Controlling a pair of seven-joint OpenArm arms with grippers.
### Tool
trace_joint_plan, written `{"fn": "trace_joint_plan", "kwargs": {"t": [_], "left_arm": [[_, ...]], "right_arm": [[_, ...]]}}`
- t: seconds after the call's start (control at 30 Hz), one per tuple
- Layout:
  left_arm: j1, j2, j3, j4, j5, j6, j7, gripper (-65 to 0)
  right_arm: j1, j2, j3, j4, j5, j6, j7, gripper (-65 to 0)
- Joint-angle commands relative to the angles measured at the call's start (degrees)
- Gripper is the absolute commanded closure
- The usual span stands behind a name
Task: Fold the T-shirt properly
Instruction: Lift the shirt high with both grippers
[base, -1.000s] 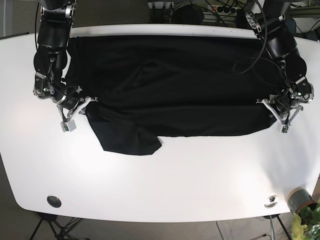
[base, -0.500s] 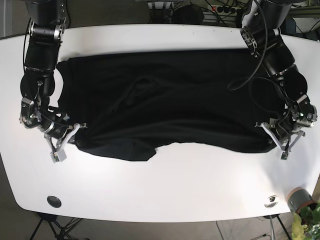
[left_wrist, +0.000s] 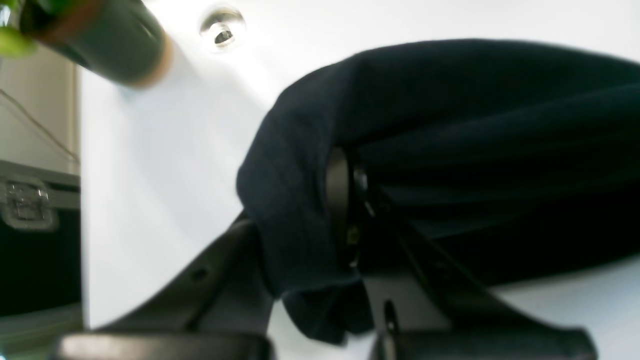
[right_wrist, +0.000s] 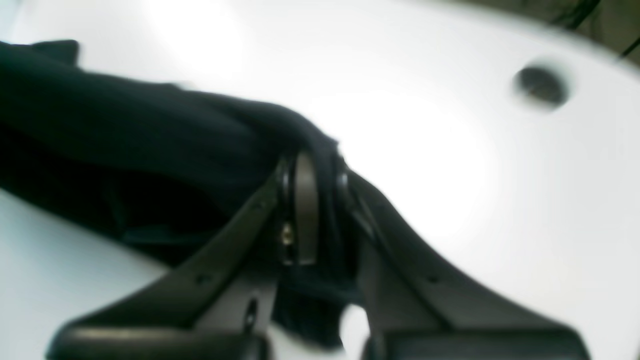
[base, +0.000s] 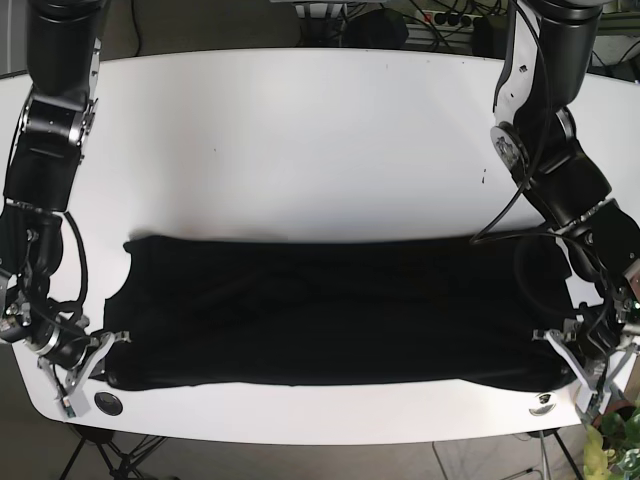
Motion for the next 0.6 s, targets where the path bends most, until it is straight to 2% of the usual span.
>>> {"fn": "trace_joint_plan", "kwargs": {"t": [0.0, 0.17, 0.37, 0.57], "left_arm": [[-4.9, -1.0, 0.2, 1.4, -0.1, 0.3, -0.4, 0.0], [-13.9, -1.0, 0.4, 1.2, 0.0, 0.3, -0.4, 0.0], [-23.3, -1.0, 6.0, 1.3, 0.0, 0.3, -0.3, 0.0], [-26.5, -1.0, 6.8, 1.4, -0.2, 0.3, -0.3, 0.0]], "right_arm": [[5.7, 2.1, -1.3, 1.2, 0.4, -0.30, 1.1, -2.4], [16.4, 2.8, -5.1, 0.7, 0.4, -0.30, -0.6, -2.4], [30.1, 3.7, -11.4, -3.1, 0.4, -0.30, -1.4, -2.4], [34.5, 3.6, -12.5, -4.9, 0.6, -0.30, -1.5, -2.4]]}}
